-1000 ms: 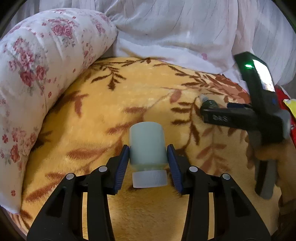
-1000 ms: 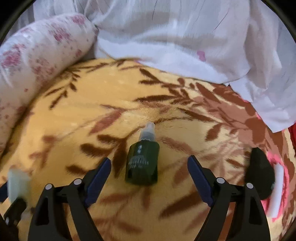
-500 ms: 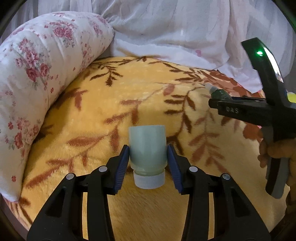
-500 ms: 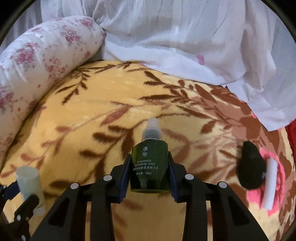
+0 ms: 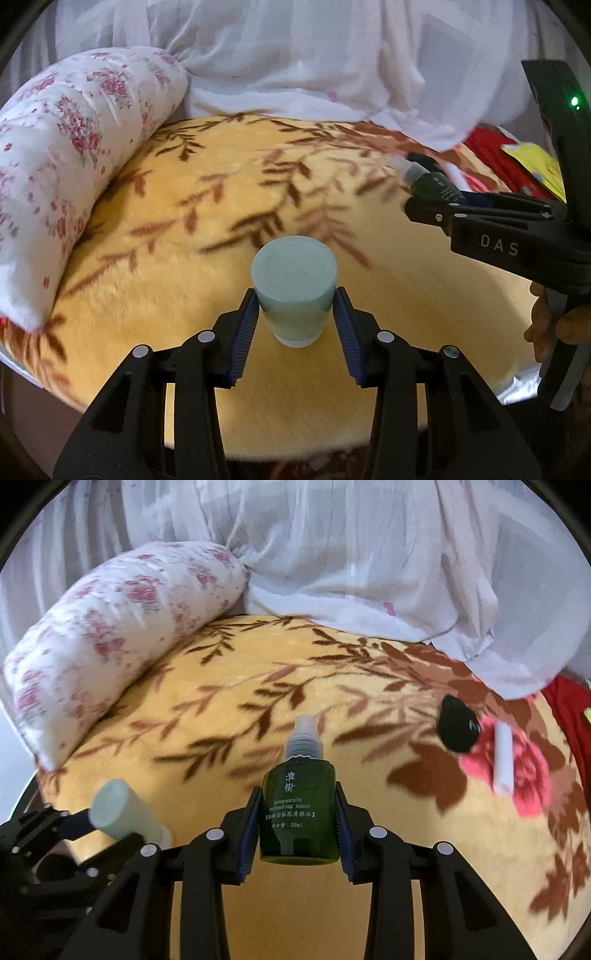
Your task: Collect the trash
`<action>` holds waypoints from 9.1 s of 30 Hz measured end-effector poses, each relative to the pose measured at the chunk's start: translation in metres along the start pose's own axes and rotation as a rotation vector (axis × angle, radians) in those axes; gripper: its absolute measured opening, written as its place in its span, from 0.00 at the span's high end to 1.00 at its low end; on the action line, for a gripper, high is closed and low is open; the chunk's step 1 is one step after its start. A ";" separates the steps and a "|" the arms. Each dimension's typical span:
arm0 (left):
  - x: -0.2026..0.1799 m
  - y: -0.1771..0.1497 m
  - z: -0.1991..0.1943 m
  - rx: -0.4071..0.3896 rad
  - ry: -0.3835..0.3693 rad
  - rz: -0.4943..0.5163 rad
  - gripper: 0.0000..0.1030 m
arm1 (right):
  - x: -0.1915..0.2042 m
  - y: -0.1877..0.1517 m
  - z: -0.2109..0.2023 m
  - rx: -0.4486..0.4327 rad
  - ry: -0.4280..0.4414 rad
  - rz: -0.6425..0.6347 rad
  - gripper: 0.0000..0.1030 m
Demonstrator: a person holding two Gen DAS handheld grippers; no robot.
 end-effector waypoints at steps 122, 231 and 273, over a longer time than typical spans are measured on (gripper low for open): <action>-0.197 0.172 0.236 0.064 -0.009 0.104 0.23 | -0.241 -0.036 -0.062 -0.200 -0.234 0.357 0.76; -0.028 -0.148 -0.108 0.221 -0.070 0.162 0.29 | 0.064 -0.257 -0.127 0.304 0.196 0.034 0.29; 0.036 0.077 -0.032 -0.172 0.109 -0.040 0.12 | -0.099 -0.007 -0.061 -0.282 -0.226 0.147 0.05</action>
Point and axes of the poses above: each gripper's, at about its wrist camera, not at the fingertips, and z roughly the way its jaws point, x to its left, y to its top, the point moved 9 cm from there along z, roughly the way its jaws point, and after that the axes turned 3 degrees about -y, right-handed, at the moved point
